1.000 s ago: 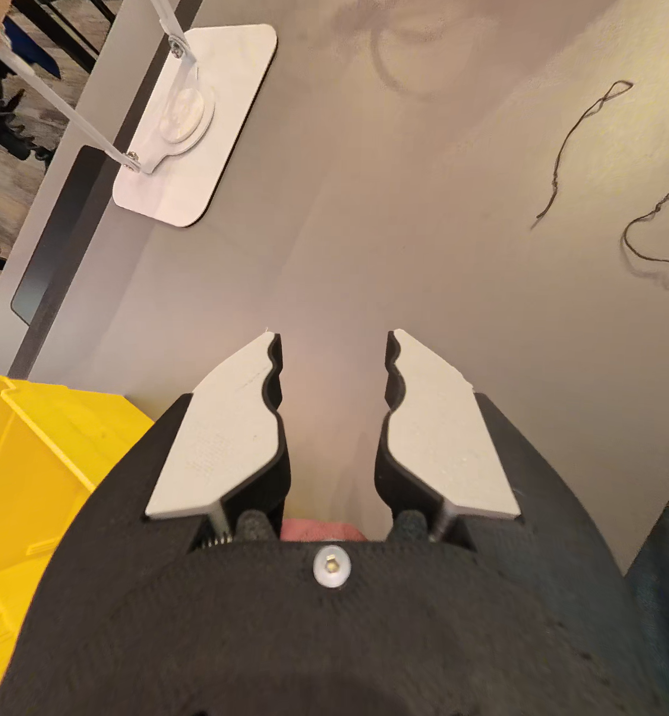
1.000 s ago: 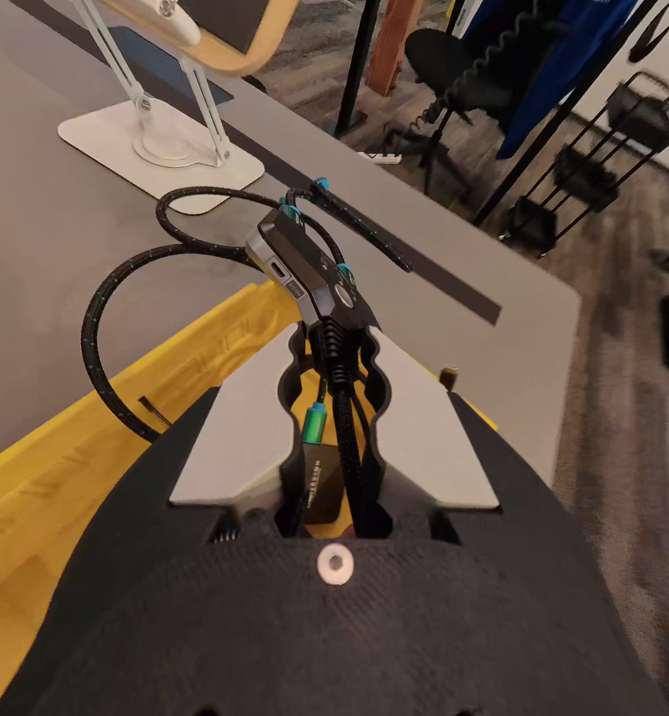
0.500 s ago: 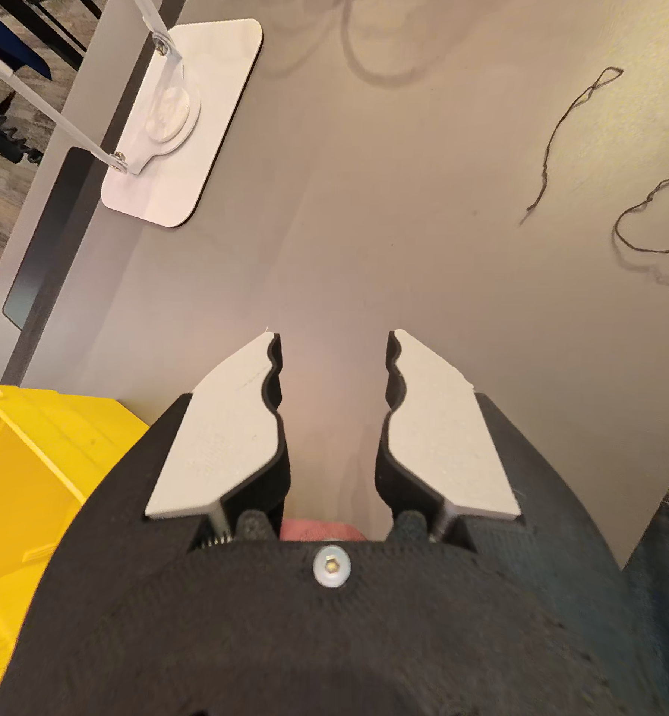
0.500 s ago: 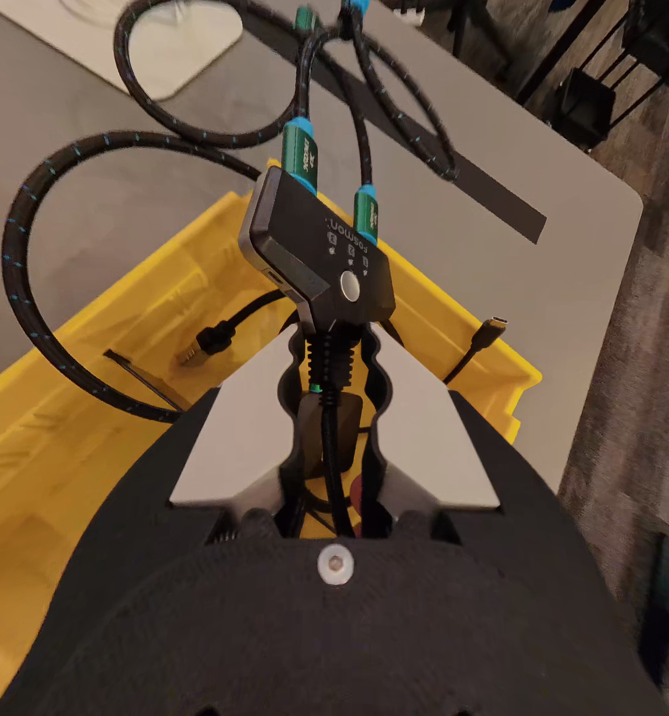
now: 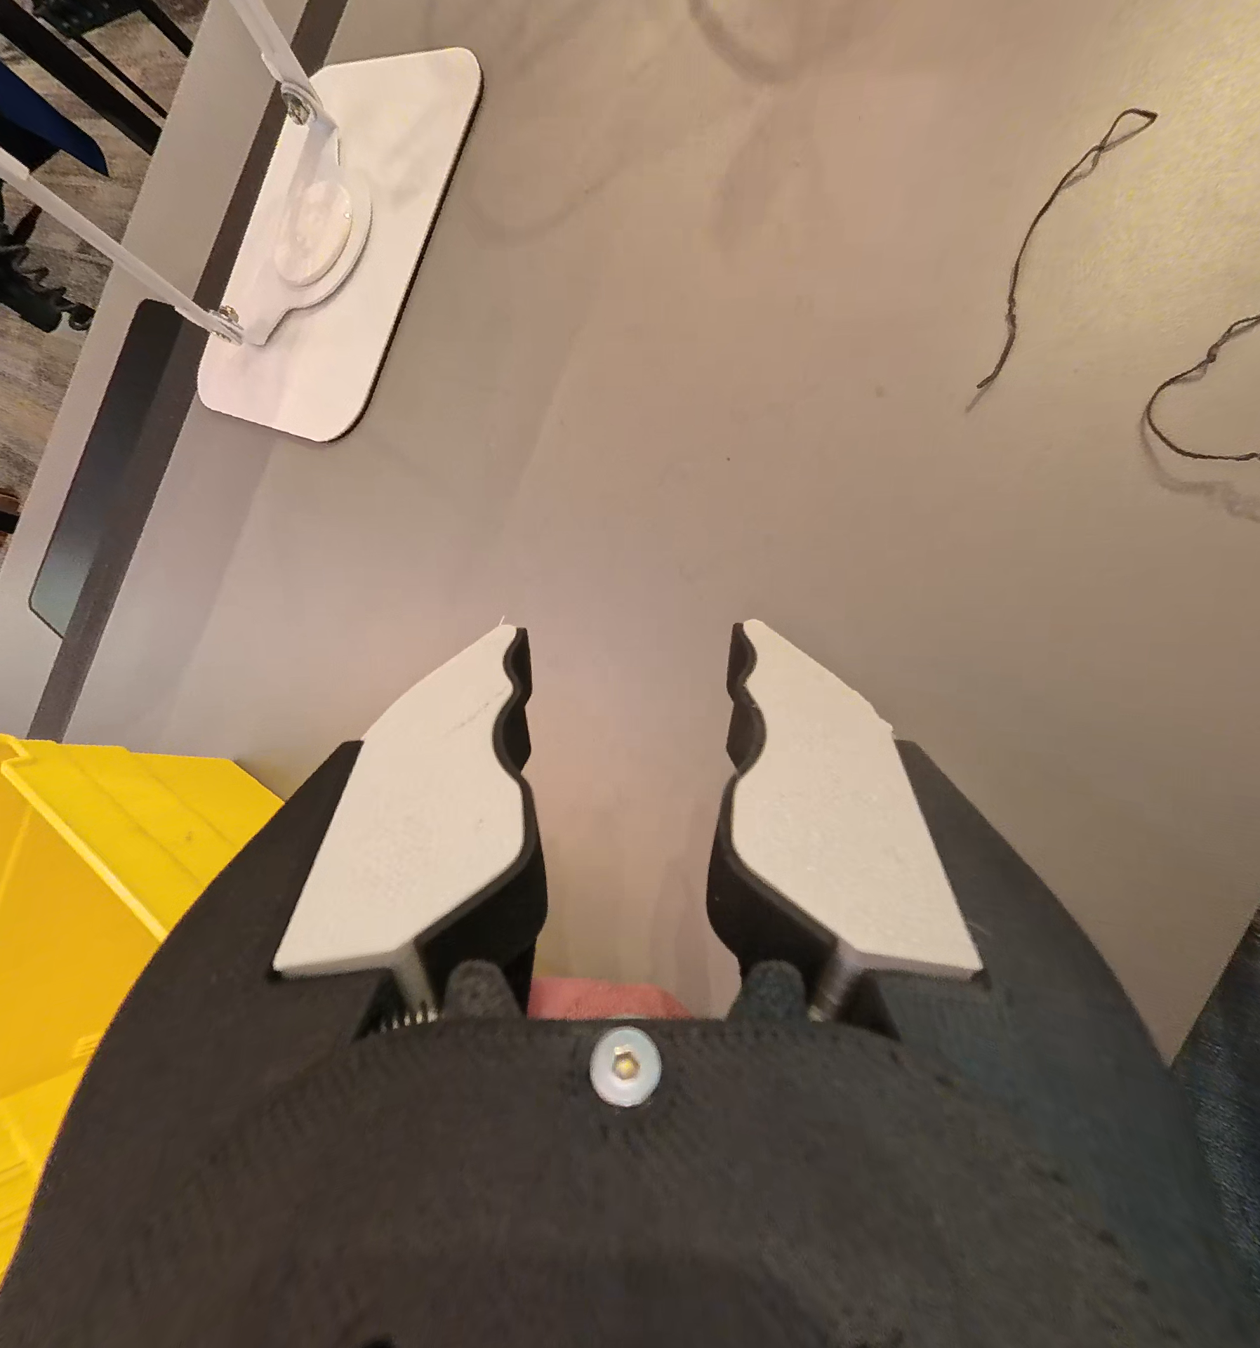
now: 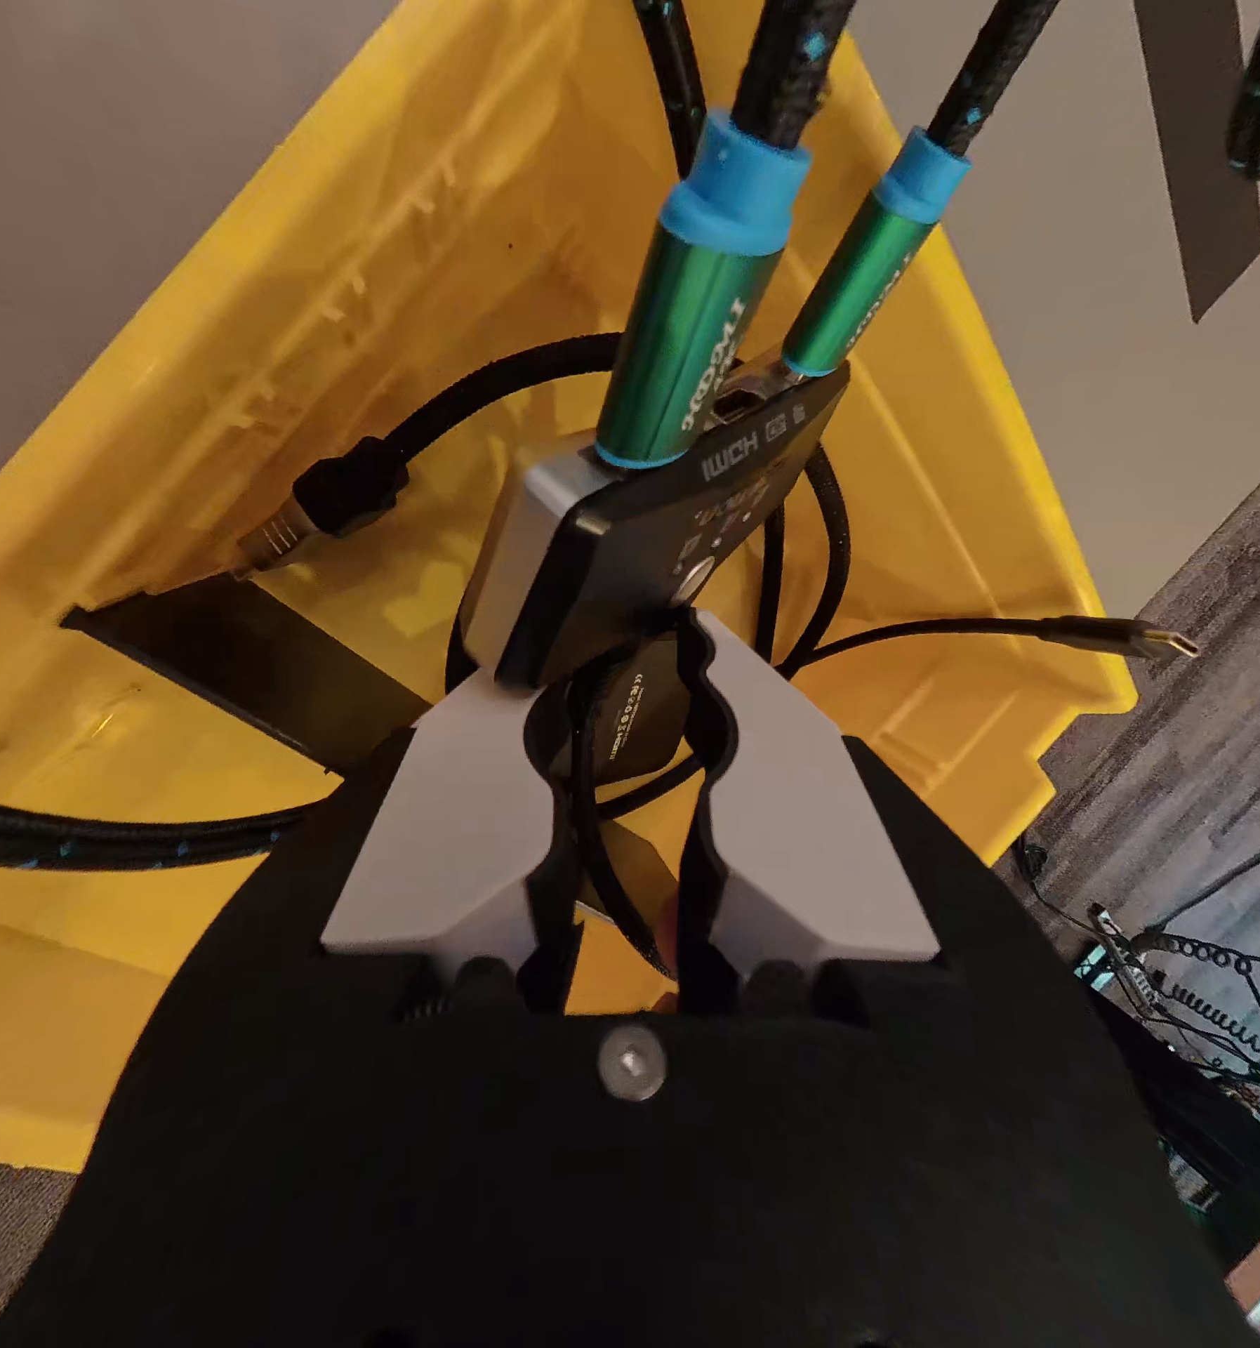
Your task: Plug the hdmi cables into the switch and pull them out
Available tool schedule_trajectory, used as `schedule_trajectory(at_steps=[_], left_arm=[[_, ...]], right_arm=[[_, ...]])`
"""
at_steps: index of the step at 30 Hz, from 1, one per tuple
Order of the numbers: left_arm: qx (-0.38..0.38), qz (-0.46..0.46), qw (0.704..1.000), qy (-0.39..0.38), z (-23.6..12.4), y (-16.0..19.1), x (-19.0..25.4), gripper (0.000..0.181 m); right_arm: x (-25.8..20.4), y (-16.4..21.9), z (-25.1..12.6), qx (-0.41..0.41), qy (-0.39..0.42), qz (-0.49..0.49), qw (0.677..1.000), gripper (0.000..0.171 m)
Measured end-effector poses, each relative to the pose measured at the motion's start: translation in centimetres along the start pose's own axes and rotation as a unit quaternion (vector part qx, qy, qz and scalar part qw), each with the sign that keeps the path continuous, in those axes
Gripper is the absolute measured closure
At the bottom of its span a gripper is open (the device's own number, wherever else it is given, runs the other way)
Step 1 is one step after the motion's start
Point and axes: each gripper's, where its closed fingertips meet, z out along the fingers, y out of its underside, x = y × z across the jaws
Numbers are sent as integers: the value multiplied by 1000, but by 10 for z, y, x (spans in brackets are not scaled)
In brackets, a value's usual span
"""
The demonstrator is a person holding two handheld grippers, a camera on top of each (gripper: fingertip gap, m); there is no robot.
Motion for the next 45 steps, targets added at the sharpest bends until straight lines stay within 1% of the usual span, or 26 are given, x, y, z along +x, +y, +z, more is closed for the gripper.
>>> schedule_trajectory(at_steps=[3,5,7,9,11,12,13,16,17,19,23,26,30,33,35,37,39,40,42,44,45], left_arm=[[-1,-1,1000,2,1,0,1,130],[-1,2,1000,3,3,0,2,130],[-1,5,1000,4,2,-2,3,130],[-1,8,1000,4,2,-2,5,130],[-2,11,1000,5,1,-2,6,130],[-3,12,1000,4,0,-2,6,130],[-3,12,1000,3,-1,-2,5,130],[-2,8,1000,0,-3,-2,2,130],[-1,7,1000,0,-3,-2,1,130],[-2,6,1000,0,-3,-2,1,130],[-4,8,1000,2,-1,-1,3,130],[-6,9,1000,4,0,-1,4,129],[-6,9,1000,5,0,-1,4,129],[-6,8,1000,2,-2,-2,3,129],[-3,5,1000,0,-4,-2,2,129],[-1,1,1000,1,-6,-2,3,129],[0,1,1000,3,-7,-1,5,129],[-1,2,1000,4,-7,0,7,129],[-3,5,1000,7,-8,2,10,129],[0,5,1000,9,-10,3,13,129],[1,4,1000,11,-11,3,15,129]], right_arm=[[-4,0,5,-19,-6,-16,1000,144],[-13,5,16,-43,-16,-41,998,144],[-15,6,20,-51,-24,-43,998,145],[-19,5,20,-44,-49,-35,997,145],[-27,3,17,-31,-92,-22,995,146],[-28,3,15,-31,-99,-26,994,146],[-26,2,12,-33,-89,-35,995,145],[-21,-9,1,-22,-50,-45,997,134],[-19,-11,-3,-19,-41,-49,998,135],[-19,-14,-8,-10,-33,-55,998,141],[-18,-14,-21,3,-25,-50,998,138],[-14,-14,-32,15,-17,-42,999,123],[-3,-24,-60,49,20,-46,998,123],[-2,-42,-91,85,60,-54,993,126],[-31,-68,-119,143,51,-81,985,131],[-82,-100,-149,216,19,-120,969,131],[-147,-125,-169,269,-24,-157,950,130],[-179,-134,-171,282,-41,-178,942,131],[-235,-146,-161,286,-69,-211,932,141],[-280,-152,-137,276,-109,-231,927,142],[-293,-154,-122,266,-120,-232,928,143]])
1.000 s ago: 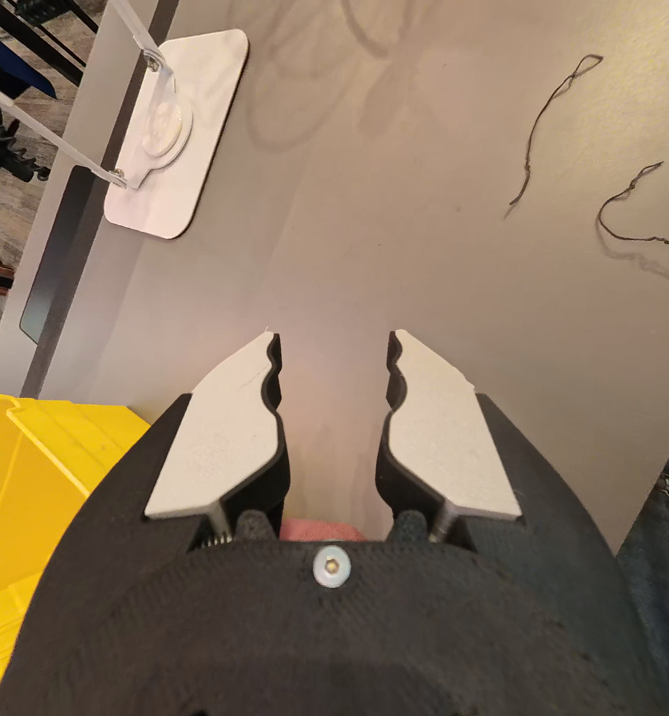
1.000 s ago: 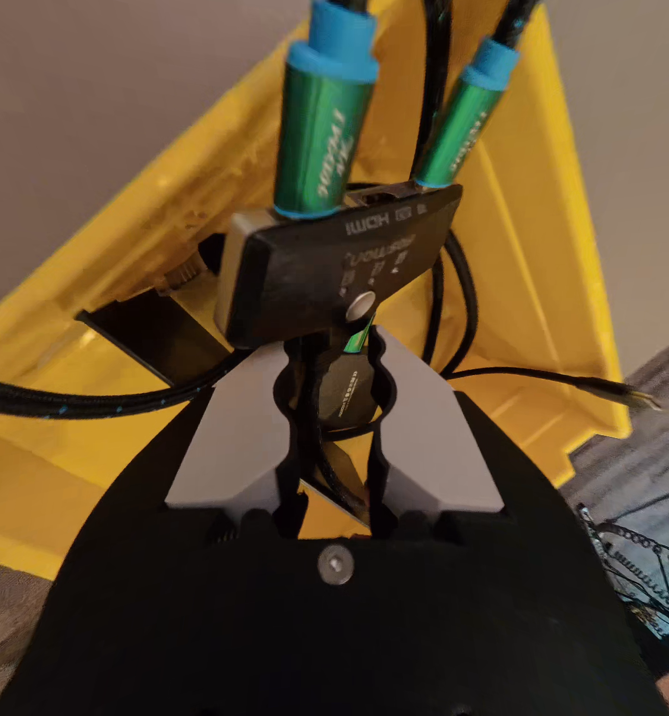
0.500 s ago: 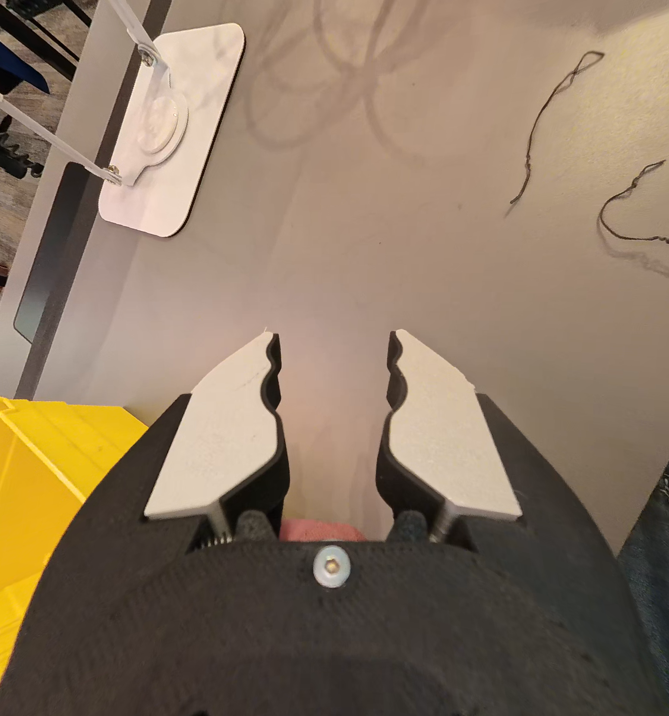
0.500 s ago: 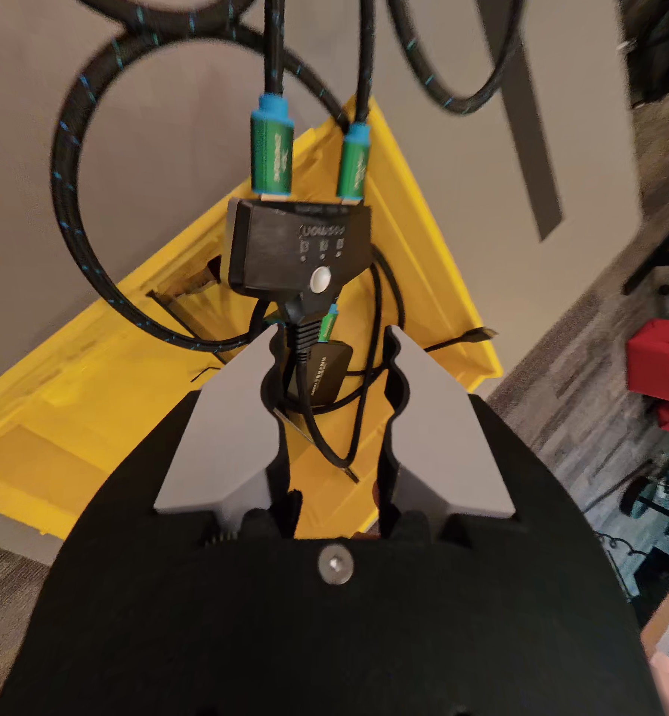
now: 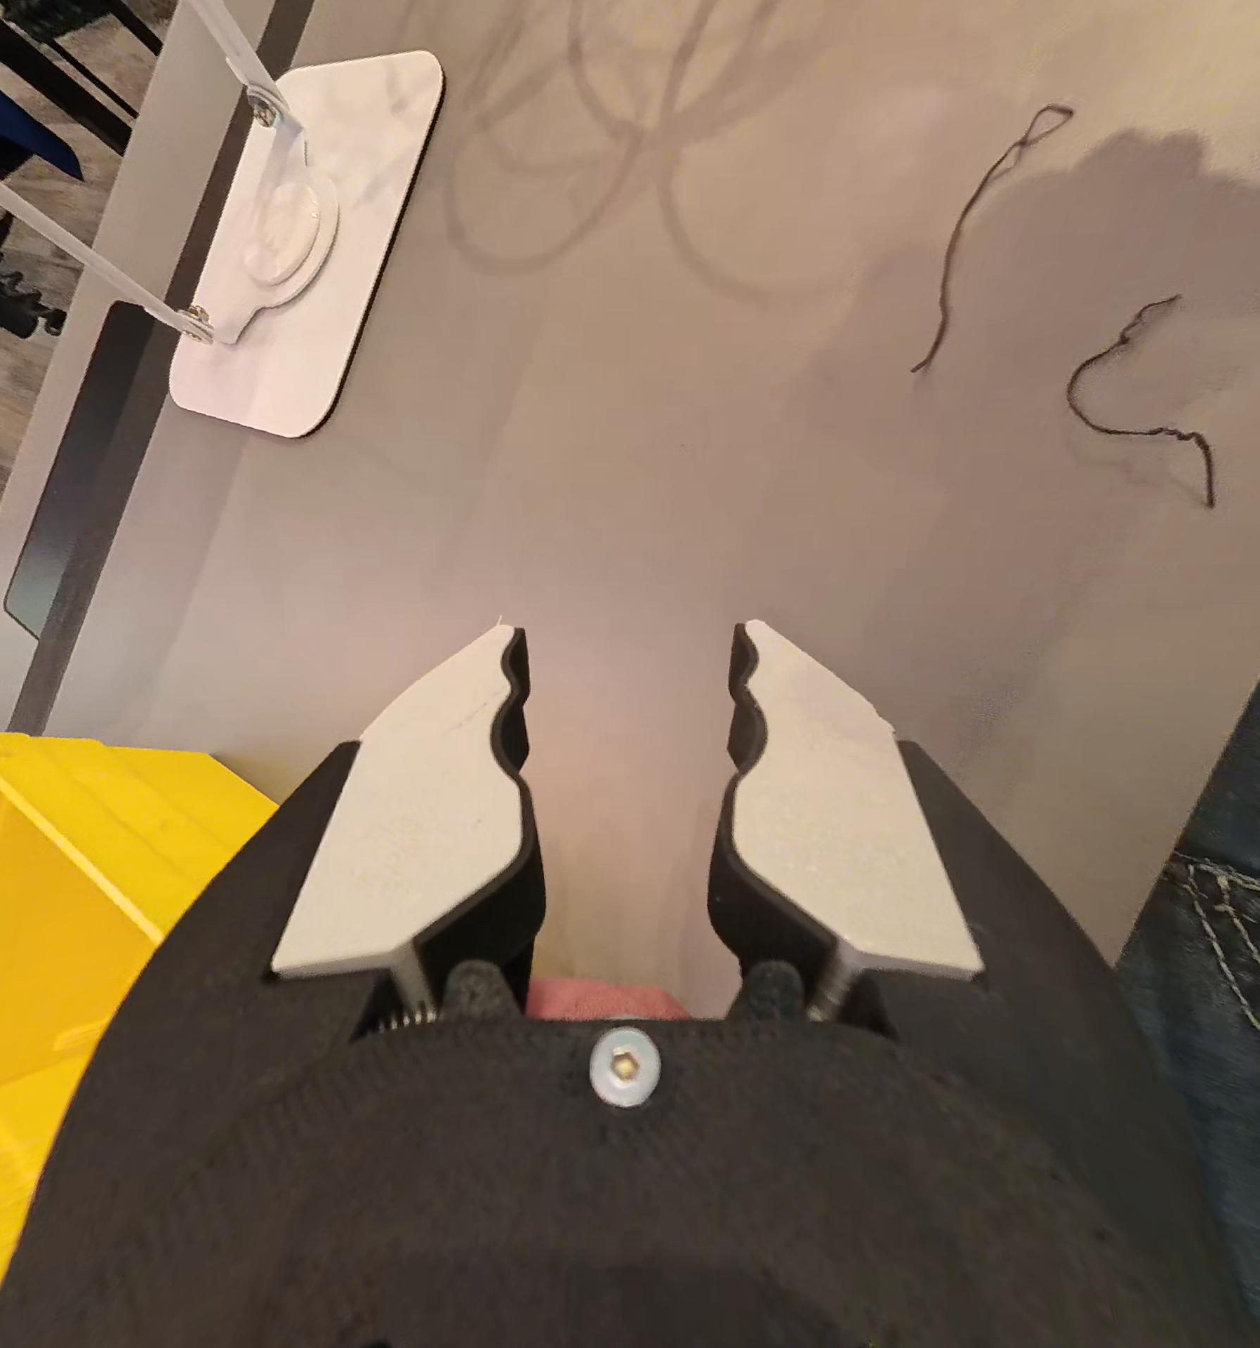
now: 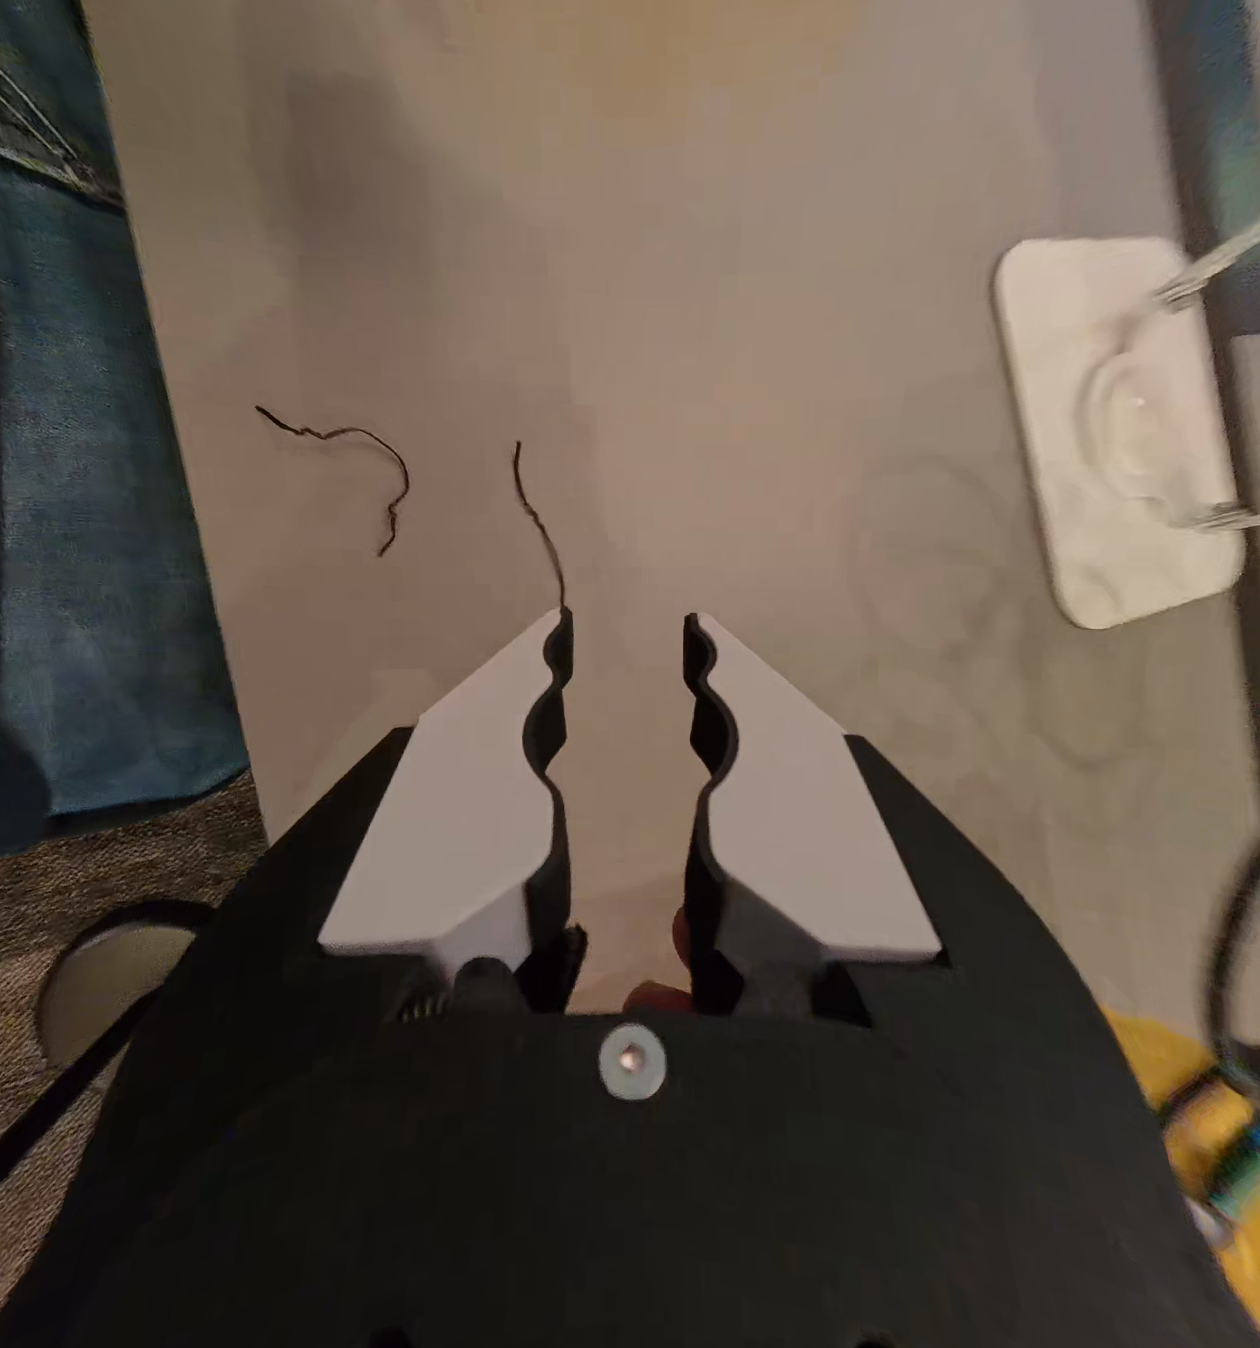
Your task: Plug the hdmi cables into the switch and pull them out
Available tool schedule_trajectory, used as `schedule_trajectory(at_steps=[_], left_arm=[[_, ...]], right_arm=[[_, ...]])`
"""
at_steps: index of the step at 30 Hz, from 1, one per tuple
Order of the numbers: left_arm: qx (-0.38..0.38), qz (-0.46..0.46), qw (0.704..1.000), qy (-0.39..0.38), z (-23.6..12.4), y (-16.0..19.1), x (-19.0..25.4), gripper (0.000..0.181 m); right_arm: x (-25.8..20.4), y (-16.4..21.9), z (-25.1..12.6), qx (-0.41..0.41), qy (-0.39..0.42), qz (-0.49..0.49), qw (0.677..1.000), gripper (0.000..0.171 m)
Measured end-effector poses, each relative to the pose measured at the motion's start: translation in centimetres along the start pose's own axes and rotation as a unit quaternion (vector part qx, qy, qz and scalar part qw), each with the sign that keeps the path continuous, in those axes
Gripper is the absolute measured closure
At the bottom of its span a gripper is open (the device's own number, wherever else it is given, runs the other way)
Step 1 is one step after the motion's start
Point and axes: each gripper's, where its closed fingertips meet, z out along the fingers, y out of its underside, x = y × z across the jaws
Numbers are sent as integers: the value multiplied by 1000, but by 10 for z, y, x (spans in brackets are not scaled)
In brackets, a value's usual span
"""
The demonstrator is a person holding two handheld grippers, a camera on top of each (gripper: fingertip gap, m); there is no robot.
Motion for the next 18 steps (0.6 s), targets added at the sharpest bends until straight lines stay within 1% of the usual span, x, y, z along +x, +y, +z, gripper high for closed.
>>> schedule_trajectory(at_steps=[2,4,6,8,10,11,12,15,18], left_arm=[[-1,3,1000,0,-2,2,2,129],[0,4,1000,0,-4,3,3,129],[1,3,1000,-1,-6,3,4,129],[1,3,1000,-1,-7,4,4,129],[0,3,1000,0,-6,4,5,129],[0,4,1000,1,-6,4,5,129],[0,4,1000,2,-5,4,6,129],[-1,5,1000,3,-5,4,7,129],[-2,6,1000,1,-5,4,7,128]], right_arm=[[-11,12,32,-26,-26,12,999,144],[-19,27,55,-57,-47,31,997,147],[-22,46,68,-94,-55,36,993,146],[-28,49,75,-83,-80,64,991,148],[-32,50,79,-74,-96,80,989,154],[-33,49,80,-67,-98,82,989,168],[-33,48,81,-61,-94,82,990,171],[-28,48,80,-46,-80,97,991,171],[-16,35,59,6,-51,116,992,171]])
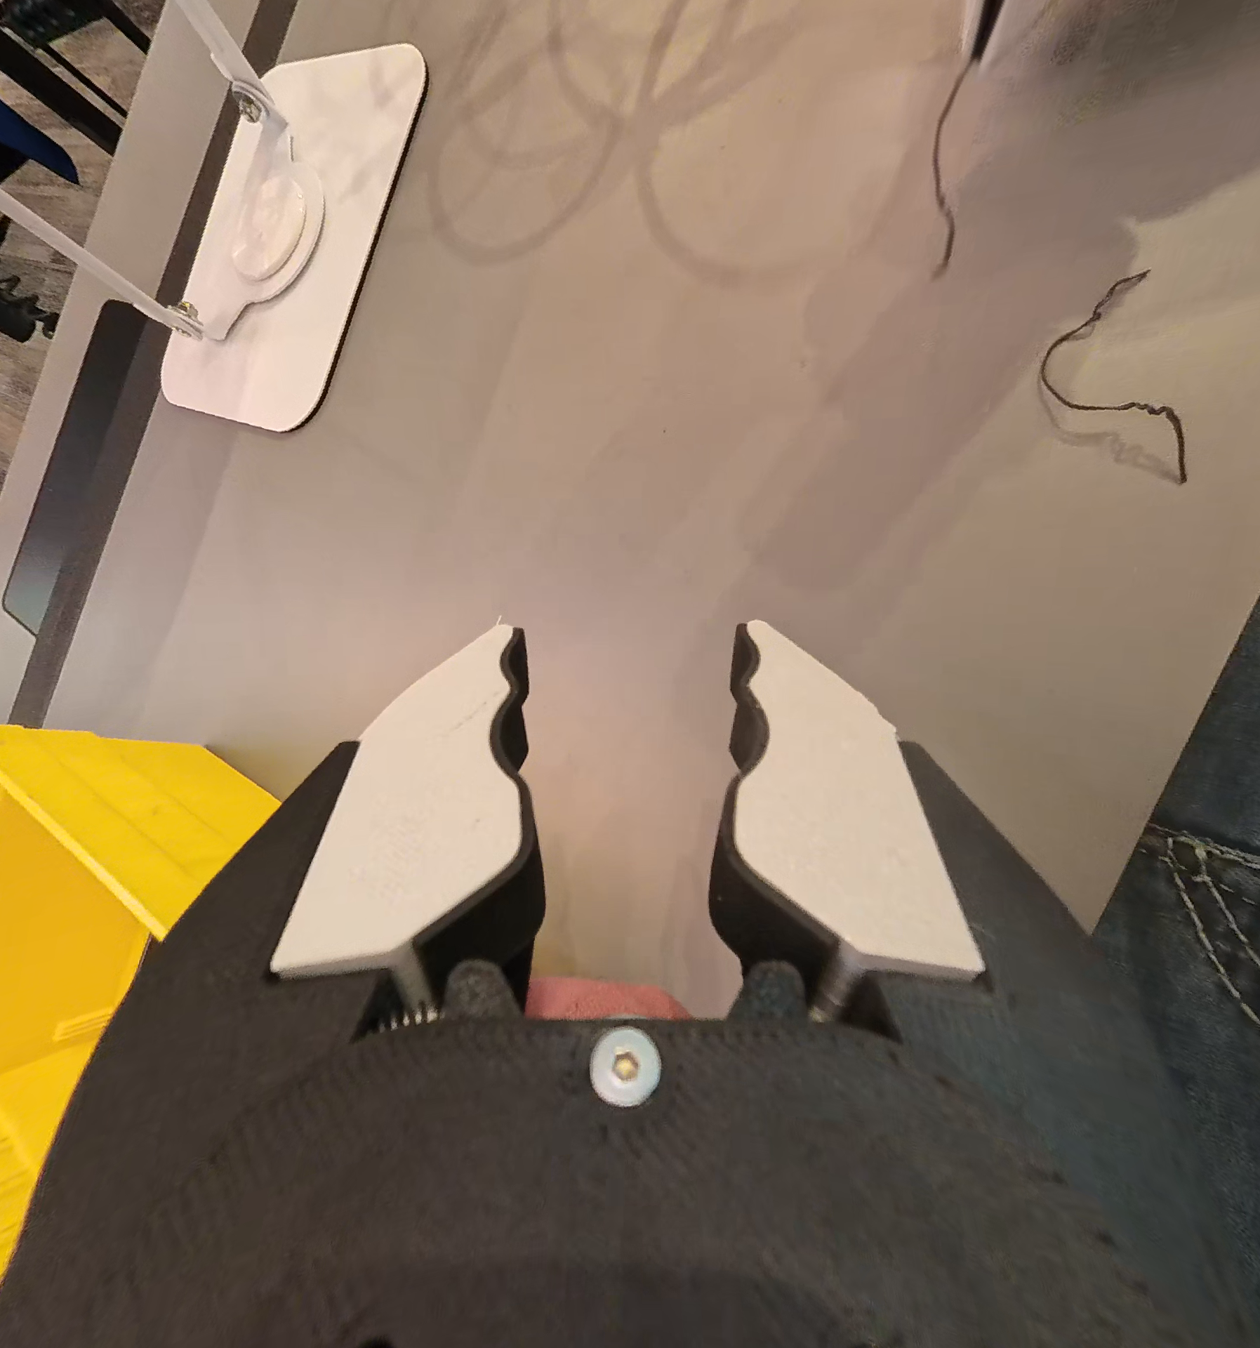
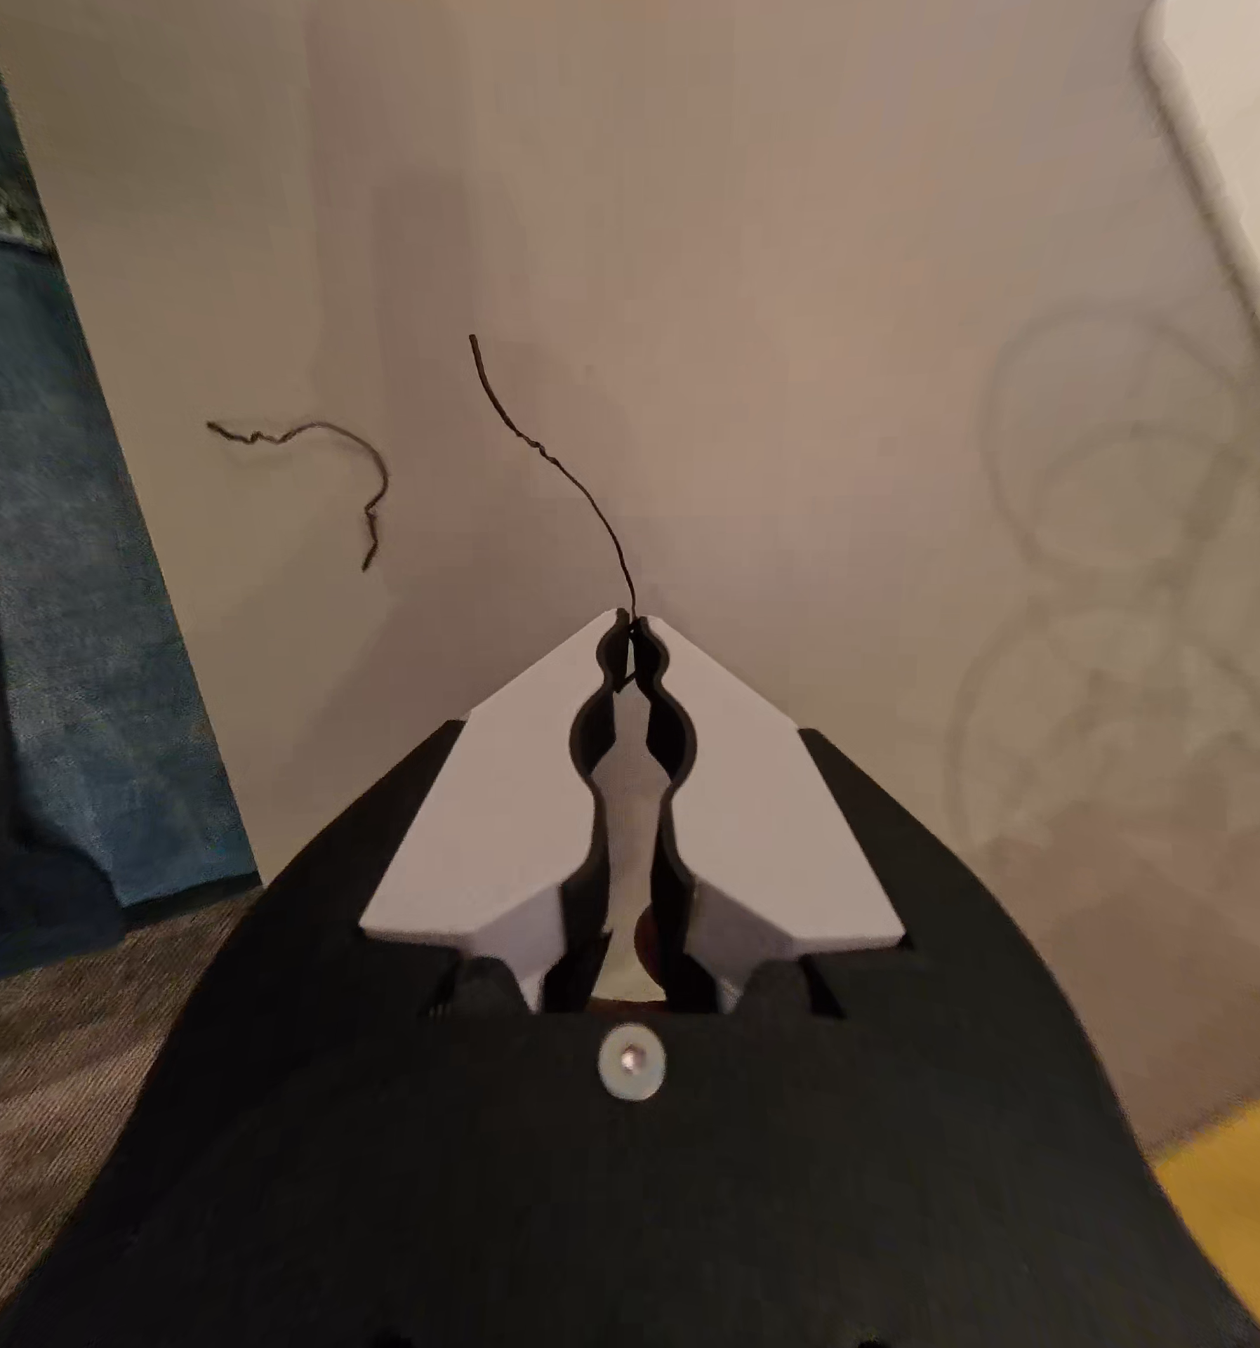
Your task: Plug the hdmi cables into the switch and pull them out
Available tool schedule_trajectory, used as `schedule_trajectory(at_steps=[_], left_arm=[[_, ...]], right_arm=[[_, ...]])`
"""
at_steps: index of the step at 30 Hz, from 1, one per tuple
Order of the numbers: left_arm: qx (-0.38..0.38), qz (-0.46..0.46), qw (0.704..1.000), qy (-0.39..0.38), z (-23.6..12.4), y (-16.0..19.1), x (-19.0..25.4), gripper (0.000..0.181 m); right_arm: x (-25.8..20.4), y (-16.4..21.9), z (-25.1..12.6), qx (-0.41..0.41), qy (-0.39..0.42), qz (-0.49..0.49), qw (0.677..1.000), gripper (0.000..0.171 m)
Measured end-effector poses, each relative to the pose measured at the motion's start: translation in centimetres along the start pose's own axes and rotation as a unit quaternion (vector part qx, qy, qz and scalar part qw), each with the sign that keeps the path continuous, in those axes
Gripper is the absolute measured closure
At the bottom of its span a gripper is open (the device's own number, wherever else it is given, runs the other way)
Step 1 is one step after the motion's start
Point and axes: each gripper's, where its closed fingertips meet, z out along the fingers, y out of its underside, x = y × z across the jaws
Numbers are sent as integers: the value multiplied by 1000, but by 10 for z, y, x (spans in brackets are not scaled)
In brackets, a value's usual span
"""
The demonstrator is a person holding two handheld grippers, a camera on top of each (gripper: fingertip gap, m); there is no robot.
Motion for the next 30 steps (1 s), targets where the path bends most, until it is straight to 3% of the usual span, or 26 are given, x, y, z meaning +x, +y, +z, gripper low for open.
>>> schedule_trajectory(at_steps=[5,9,12,15,17,20,22,26,30], left_arm=[[2,-3,1000,-2,-2,0,-2,128],[3,-2,1000,-2,-1,-1,-2,129],[1,-1,1000,0,0,-2,0,129],[1,1,1000,0,1,-4,1,129],[1,0,1000,-2,0,-5,0,129],[0,-6,1000,-5,-2,-5,-2,128],[0,-12,1000,-5,-1,-3,-2,129],[-2,-12,1000,0,3,-3,0,128],[2,-7,1000,0,0,-4,3,129]], right_arm=[[56,-1,-111,76,161,35,983,171],[111,72,-211,54,309,113,943,171],[128,130,-241,25,339,176,924,171],[130,177,-225,-32,313,215,925,154],[132,185,-224,-42,325,215,920,149],[124,150,-238,-3,361,171,917,150],[101,102,-229,50,323,128,936,151],[21,9,-149,110,154,19,982,145],[-48,-20,-39,61,12,-48,997,147]])
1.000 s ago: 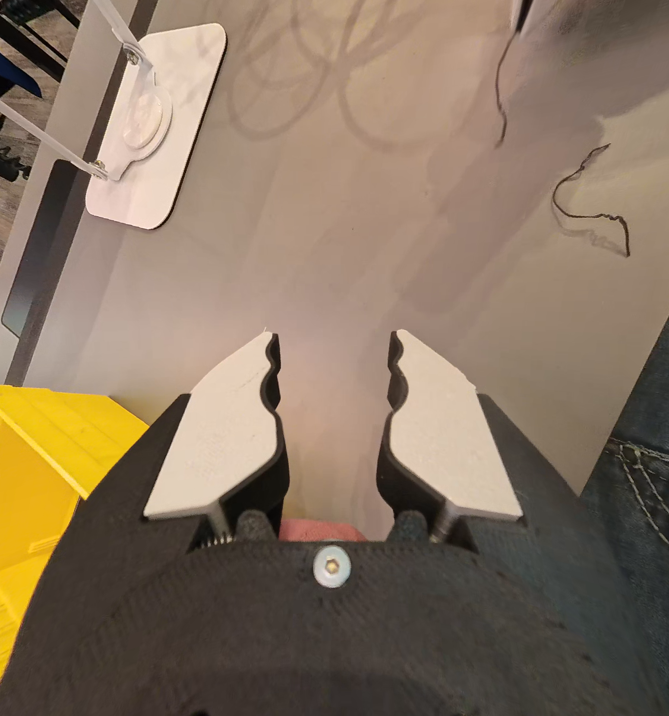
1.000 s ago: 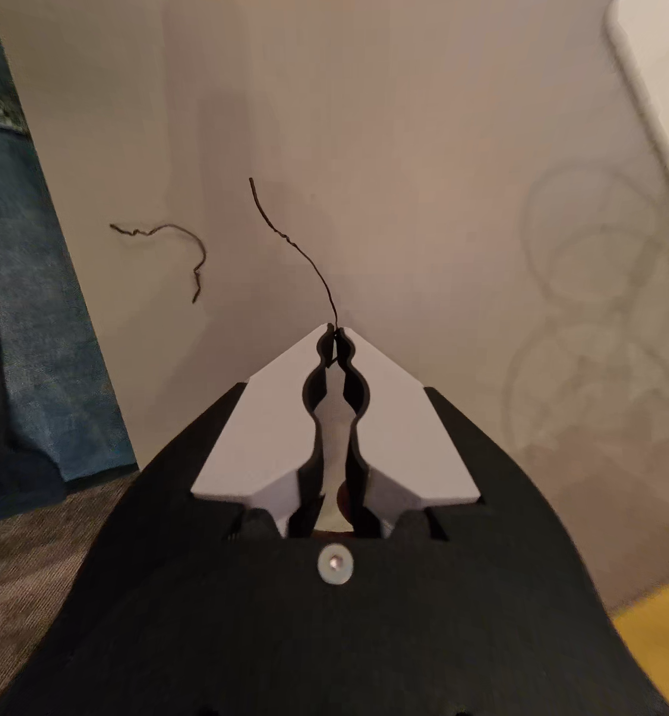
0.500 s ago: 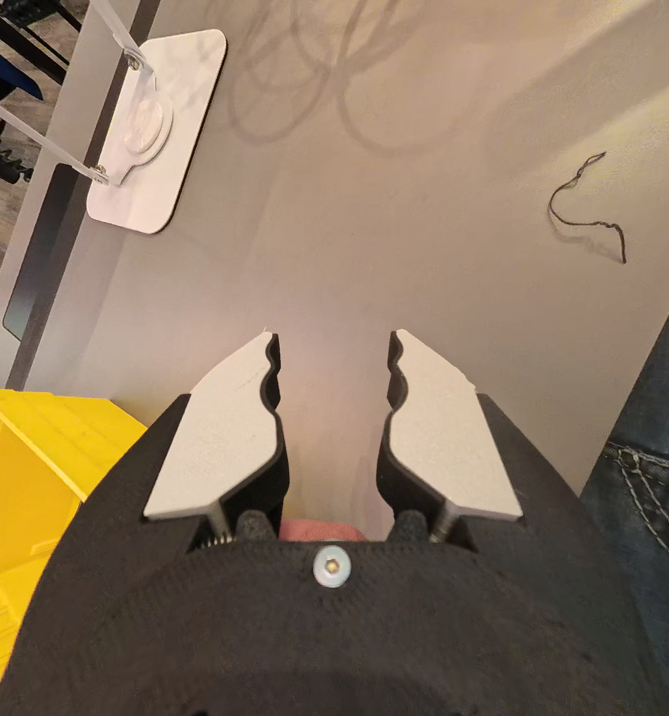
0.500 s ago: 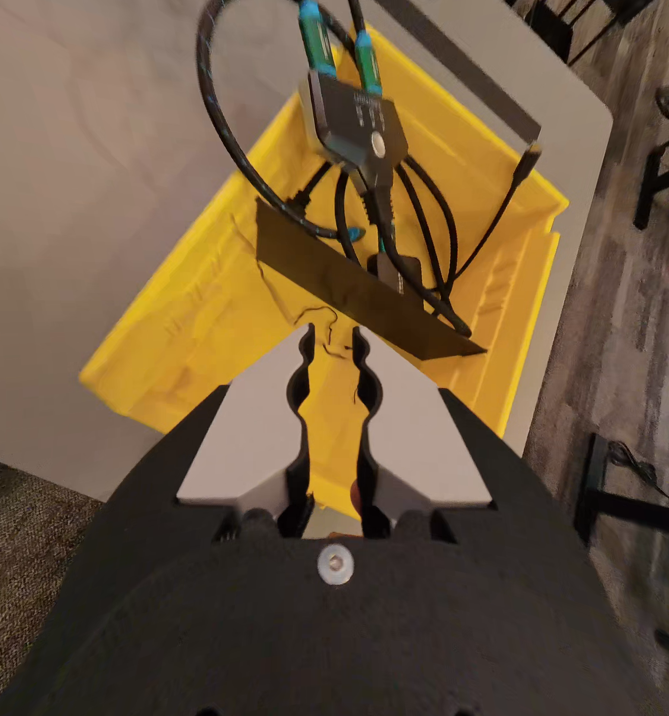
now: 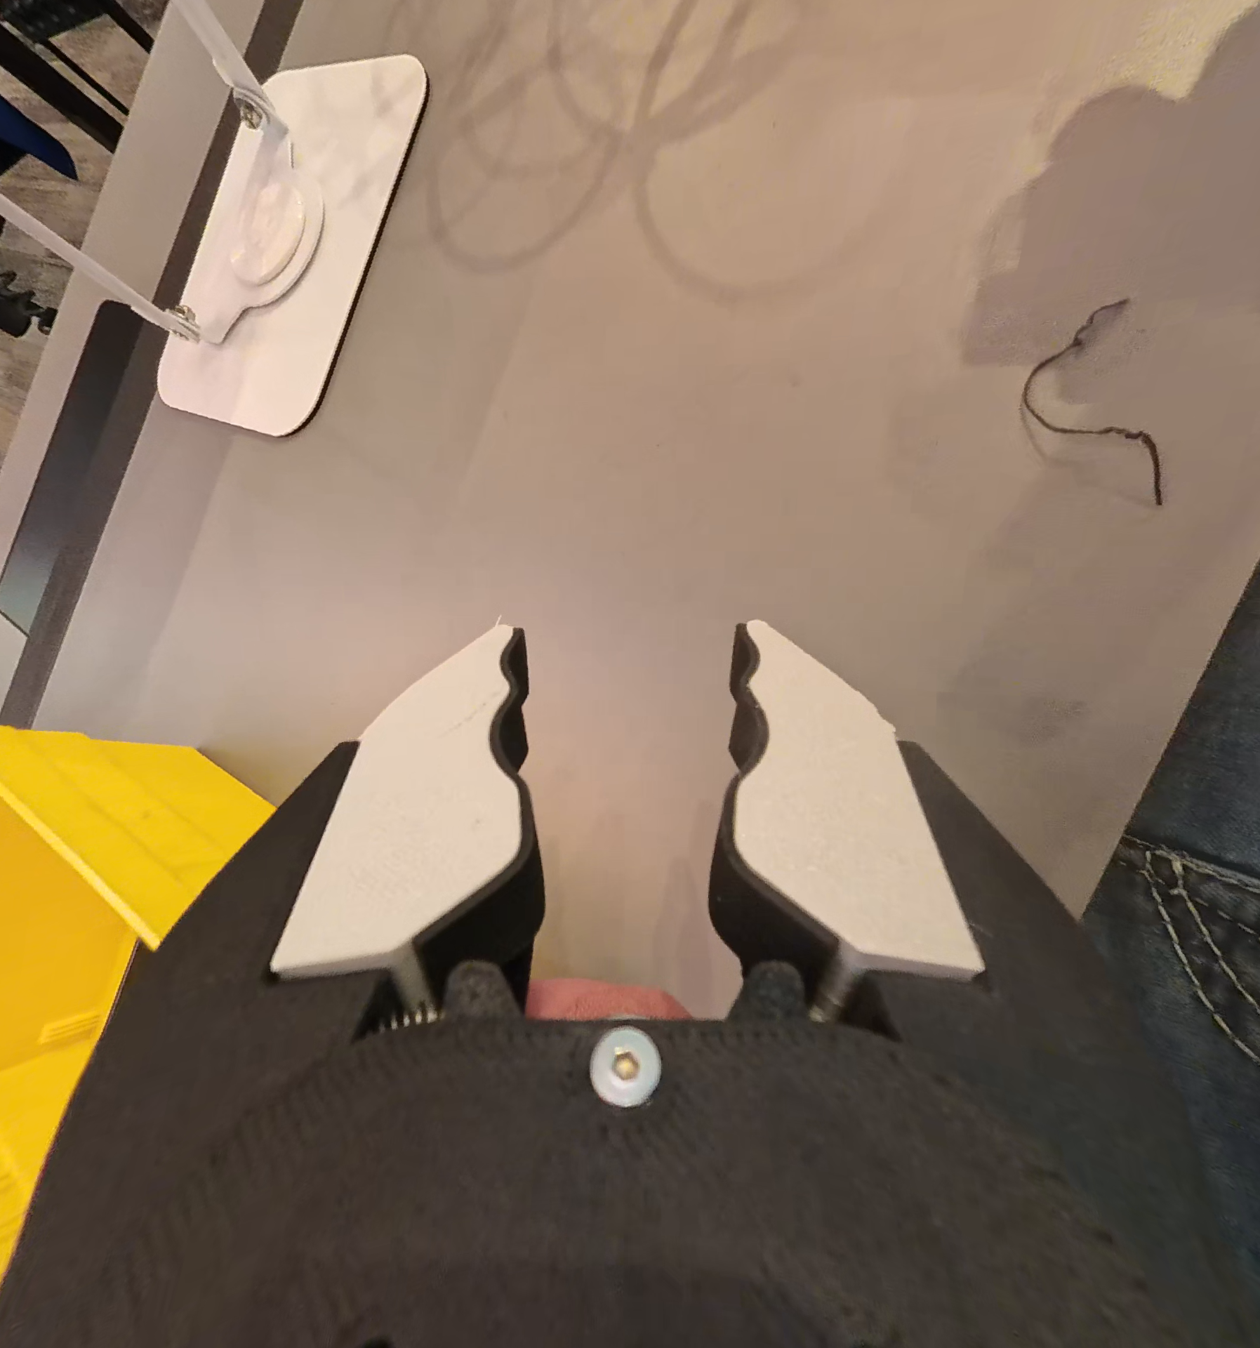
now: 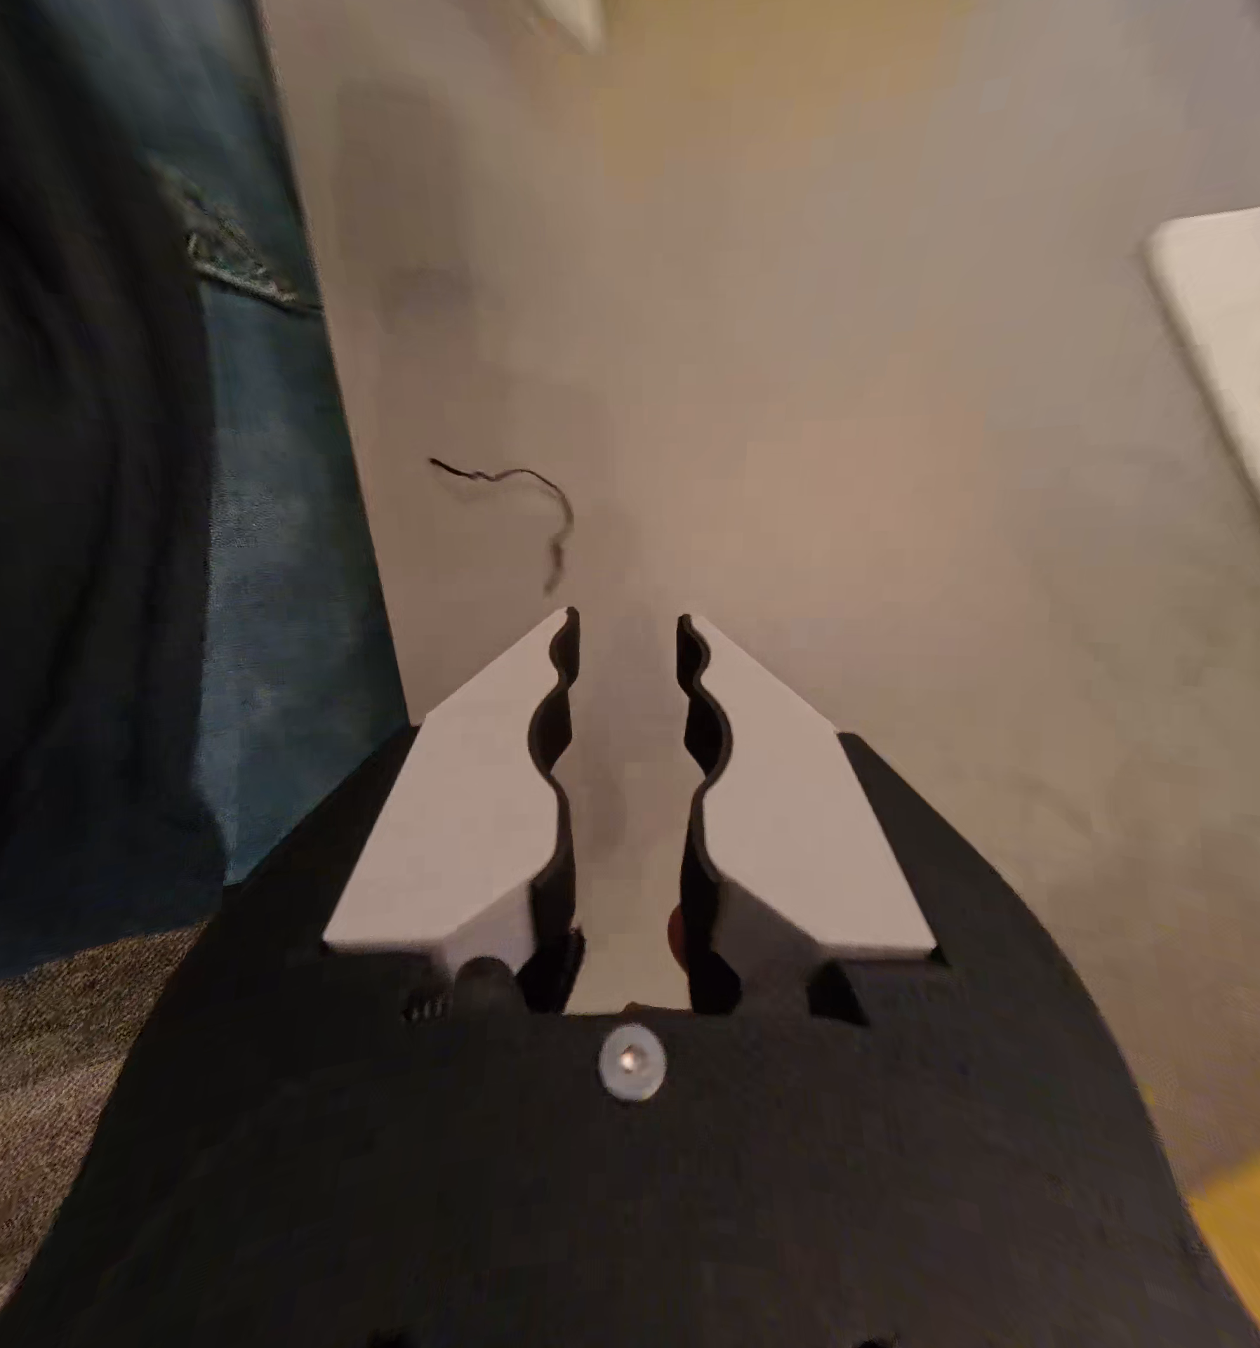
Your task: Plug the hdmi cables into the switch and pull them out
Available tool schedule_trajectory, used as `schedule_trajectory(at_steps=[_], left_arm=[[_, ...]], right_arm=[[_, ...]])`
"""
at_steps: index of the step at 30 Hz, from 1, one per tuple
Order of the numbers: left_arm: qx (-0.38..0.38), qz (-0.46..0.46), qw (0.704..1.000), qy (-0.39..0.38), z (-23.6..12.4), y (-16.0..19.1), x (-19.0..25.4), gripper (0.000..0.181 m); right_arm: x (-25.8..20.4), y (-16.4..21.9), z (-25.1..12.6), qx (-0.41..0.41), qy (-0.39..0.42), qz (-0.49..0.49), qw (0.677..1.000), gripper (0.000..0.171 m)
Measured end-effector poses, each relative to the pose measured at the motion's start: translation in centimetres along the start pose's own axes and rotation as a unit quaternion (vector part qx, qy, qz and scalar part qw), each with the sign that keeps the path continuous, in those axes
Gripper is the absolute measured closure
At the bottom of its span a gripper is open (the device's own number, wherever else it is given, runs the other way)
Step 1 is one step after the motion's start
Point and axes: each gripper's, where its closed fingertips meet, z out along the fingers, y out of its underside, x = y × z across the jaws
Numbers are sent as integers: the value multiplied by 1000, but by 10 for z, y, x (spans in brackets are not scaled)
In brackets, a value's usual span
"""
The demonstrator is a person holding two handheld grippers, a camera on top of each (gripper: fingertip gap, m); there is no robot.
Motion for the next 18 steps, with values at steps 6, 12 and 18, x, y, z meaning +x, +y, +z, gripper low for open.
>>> schedule_trajectory(at_steps=[6,12,18], left_arm=[[0,-9,1000,-1,-6,9,-1,129],[0,-8,1000,3,-3,9,1,128],[4,-7,1000,-7,-8,6,-3,128]], right_arm=[[-36,9,75,-43,-60,-11,997,153],[-33,9,79,-49,-44,-3,998,171],[0,-10,31,28,16,21,999,171]])
